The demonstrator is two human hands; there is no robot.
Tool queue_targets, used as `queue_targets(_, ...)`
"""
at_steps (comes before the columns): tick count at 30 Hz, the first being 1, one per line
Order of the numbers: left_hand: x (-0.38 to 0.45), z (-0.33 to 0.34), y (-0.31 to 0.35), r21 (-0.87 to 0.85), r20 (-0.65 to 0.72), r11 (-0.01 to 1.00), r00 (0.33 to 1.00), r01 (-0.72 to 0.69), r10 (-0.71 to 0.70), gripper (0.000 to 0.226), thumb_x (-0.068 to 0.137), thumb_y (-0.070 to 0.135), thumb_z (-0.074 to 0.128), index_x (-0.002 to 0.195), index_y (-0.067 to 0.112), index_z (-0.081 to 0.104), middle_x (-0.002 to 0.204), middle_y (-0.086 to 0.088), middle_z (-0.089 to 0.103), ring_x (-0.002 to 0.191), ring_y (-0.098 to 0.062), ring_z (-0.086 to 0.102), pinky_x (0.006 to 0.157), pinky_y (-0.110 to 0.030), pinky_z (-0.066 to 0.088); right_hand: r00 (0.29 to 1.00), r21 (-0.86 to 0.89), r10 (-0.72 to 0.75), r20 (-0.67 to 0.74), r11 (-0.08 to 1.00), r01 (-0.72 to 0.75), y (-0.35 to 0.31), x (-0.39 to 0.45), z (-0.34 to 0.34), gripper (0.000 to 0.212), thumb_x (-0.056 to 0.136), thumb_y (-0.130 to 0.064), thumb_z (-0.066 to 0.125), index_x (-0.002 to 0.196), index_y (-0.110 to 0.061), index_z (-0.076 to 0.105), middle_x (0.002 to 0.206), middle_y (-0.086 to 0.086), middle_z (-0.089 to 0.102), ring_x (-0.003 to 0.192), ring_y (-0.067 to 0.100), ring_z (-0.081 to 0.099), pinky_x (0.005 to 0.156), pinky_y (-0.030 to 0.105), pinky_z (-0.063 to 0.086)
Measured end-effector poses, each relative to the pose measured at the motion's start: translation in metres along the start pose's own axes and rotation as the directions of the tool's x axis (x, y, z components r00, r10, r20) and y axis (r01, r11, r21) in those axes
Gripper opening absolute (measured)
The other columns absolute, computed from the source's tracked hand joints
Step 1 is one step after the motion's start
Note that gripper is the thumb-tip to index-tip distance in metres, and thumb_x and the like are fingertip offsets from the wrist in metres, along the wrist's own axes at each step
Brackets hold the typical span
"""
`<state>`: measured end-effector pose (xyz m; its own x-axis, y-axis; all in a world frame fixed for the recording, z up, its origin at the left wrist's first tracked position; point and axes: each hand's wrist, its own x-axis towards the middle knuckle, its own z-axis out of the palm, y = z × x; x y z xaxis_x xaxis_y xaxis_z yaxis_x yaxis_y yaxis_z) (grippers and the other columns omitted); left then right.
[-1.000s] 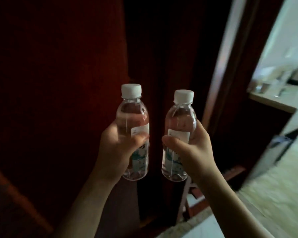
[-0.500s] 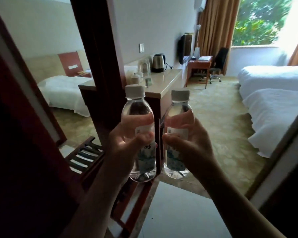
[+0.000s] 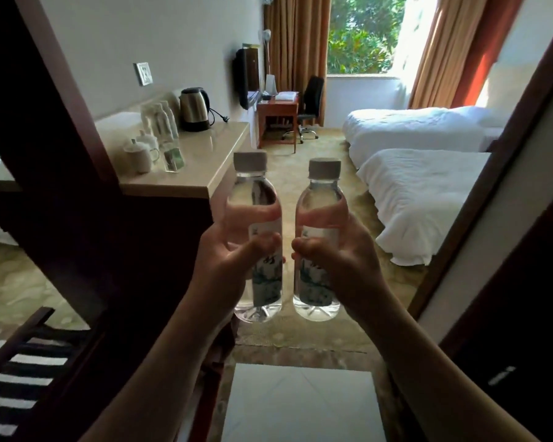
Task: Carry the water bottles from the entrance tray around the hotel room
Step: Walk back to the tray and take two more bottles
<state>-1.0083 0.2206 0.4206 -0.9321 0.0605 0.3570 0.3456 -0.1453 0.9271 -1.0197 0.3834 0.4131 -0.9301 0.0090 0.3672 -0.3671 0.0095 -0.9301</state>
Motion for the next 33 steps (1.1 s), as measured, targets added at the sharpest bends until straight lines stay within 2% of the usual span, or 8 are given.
queue_targets(3,0.056,-0.012,-0.015,-0.039,0.063,0.999,0.998,-0.016,0.018,0.051,0.064,0.032,0.072,0.103,0.002,0.065,0.082,-0.008,0.073,0.074,-0.022,0.072,0.064,-0.034,0.055,0.996,0.022,-0.034,-0.081,0.999,0.036,0.010,0.044,0.009,0.039,0.060,-0.031,0.077,0.094,-0.019,0.062,0.089,0.008,0.068,0.081,0.028,0.070,0.072,0.051,0.059)
queue_targets(6,0.111,-0.014,-0.020,-0.073,0.125,0.996,0.990,-0.049,0.058,0.037,0.063,0.033,0.071,0.098,0.022,0.071,0.082,-0.002,0.075,0.074,-0.018,0.073,0.064,-0.029,0.056,0.986,-0.029,-0.043,-0.163,0.999,0.038,0.011,0.087,0.007,0.044,0.060,-0.033,0.077,0.096,-0.016,0.061,0.091,0.010,0.067,0.086,0.035,0.069,0.076,0.054,0.058)
queue_targets(8,0.143,-0.012,-0.024,-0.084,0.170,0.995,0.983,-0.055,0.068,0.028,0.064,0.034,0.071,0.092,0.031,0.073,0.081,0.001,0.075,0.073,-0.017,0.074,0.063,-0.027,0.056,0.976,-0.086,-0.050,-0.214,0.996,0.033,0.013,0.112,0.003,0.047,0.057,-0.038,0.076,0.096,-0.016,0.061,0.088,0.003,0.067,0.086,0.029,0.069,0.074,0.045,0.059)
queue_targets(10,0.173,-0.011,-0.033,-0.090,0.200,0.995,0.978,-0.047,0.064,0.028,0.064,0.035,0.071,0.091,0.027,0.072,0.080,0.001,0.075,0.072,-0.018,0.074,0.062,-0.027,0.056,0.964,-0.099,-0.057,-0.260,0.995,0.032,0.018,0.135,-0.002,0.049,0.056,-0.040,0.076,0.096,-0.017,0.061,0.089,0.004,0.067,0.086,0.028,0.069,0.072,0.040,0.060)
queue_targets(14,0.228,-0.001,-0.058,-0.116,0.241,0.993,0.970,-0.005,0.033,0.045,0.062,0.034,0.072,0.099,0.009,0.067,0.081,-0.002,0.074,0.072,-0.019,0.073,0.062,-0.026,0.056,0.953,-0.087,-0.041,-0.299,0.996,0.015,0.037,0.181,-0.019,0.044,0.057,-0.040,0.075,0.095,-0.022,0.062,0.098,0.015,0.066,0.089,0.033,0.069,0.074,0.045,0.061)
queue_targets(21,0.339,0.037,-0.118,-0.082,0.260,0.997,0.966,0.013,0.008,0.037,0.063,0.033,0.071,0.094,0.014,0.067,0.079,-0.001,0.074,0.069,-0.016,0.073,0.060,-0.025,0.056,0.962,-0.061,-0.019,-0.272,0.998,0.003,0.099,0.296,-0.073,0.053,0.061,-0.040,0.074,0.104,-0.013,0.059,0.097,0.014,0.067,0.089,0.031,0.070,0.076,0.047,0.061)
queue_targets(28,0.458,0.066,-0.162,0.005,0.132,0.999,0.991,-0.039,0.038,0.028,0.062,0.038,0.070,0.090,0.032,0.069,0.082,0.001,0.072,0.073,-0.018,0.071,0.064,-0.026,0.056,0.986,0.051,0.021,-0.166,0.999,-0.012,0.154,0.435,-0.124,0.042,0.066,-0.023,0.076,0.102,-0.011,0.058,0.091,0.008,0.066,0.082,0.031,0.069,0.073,0.049,0.060)
queue_targets(33,0.527,0.063,-0.182,0.035,0.005,0.999,1.000,-0.013,0.013,0.047,0.062,0.037,0.070,0.102,0.013,0.065,0.087,-0.009,0.068,0.075,-0.023,0.070,0.063,-0.027,0.056,0.997,0.085,0.034,-0.066,0.996,-0.028,0.178,0.518,-0.130,0.044,0.062,-0.028,0.077,0.100,-0.016,0.059,0.090,0.012,0.066,0.081,0.034,0.069,0.070,0.044,0.060)
